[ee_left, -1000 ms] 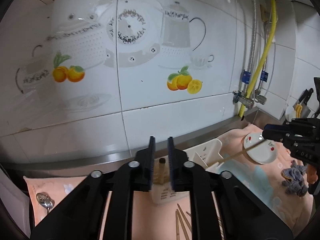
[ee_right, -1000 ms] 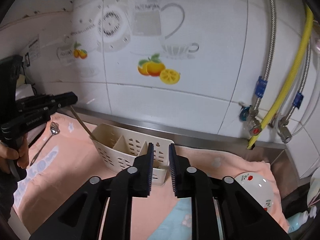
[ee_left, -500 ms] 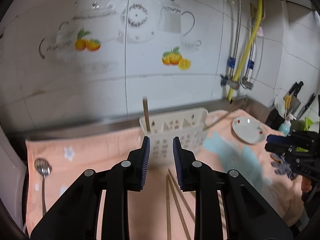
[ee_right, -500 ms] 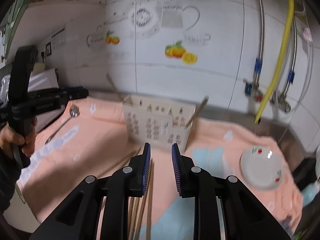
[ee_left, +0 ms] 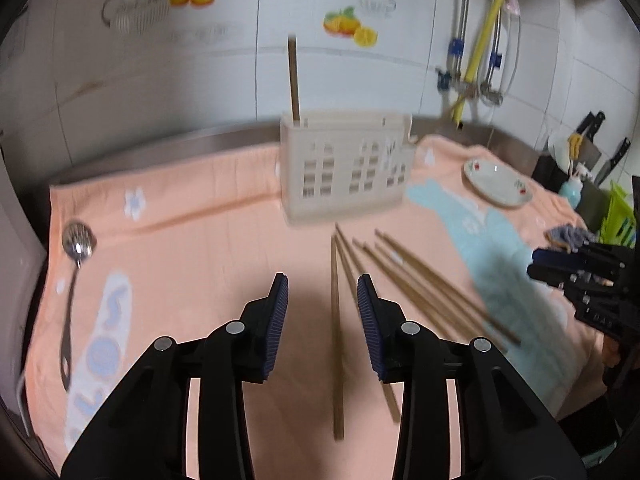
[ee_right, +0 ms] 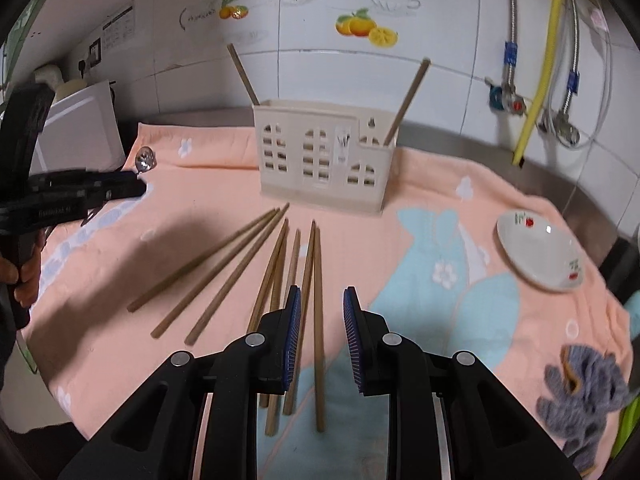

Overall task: Organize utensils
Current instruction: 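Move both tools back down to the remaining chopsticks on the towel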

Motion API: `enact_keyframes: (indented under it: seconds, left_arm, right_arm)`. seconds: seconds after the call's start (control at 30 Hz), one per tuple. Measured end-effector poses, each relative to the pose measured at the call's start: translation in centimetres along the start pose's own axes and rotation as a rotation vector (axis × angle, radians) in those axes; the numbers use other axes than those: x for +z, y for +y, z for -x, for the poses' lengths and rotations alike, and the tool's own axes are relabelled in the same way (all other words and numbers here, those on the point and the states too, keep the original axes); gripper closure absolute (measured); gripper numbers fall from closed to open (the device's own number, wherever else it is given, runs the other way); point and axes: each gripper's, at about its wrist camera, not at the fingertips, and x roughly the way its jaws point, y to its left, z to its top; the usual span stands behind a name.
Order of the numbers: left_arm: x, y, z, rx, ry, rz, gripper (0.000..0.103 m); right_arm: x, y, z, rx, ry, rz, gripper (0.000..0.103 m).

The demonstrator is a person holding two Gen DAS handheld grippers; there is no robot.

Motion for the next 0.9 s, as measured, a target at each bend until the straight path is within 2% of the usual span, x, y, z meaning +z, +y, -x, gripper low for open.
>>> enact_keyframes:
  seconds: [0.37,0.67,0.9]
  left_arm:
    - [-4.5,0.1,-2.9,-0.029,0.118,0.034,0.066]
    - [-5.5,-0.7,-5.2,-0.041,0.172,0.021,0.067]
    - [-5.6,-0.9,-6.6,-0.038,0.201,0.015,0.083]
  right_arm:
    - [-2.4,-0.2,-1.3,-0.002,0.048,-0.048,0.081]
    - [-3.9,-0.4,-2.7,-0.004,0.089,-0.066,0.081]
    - [-4.4,-0.7,-3.6,0.002,0.109,-0.081,0.081]
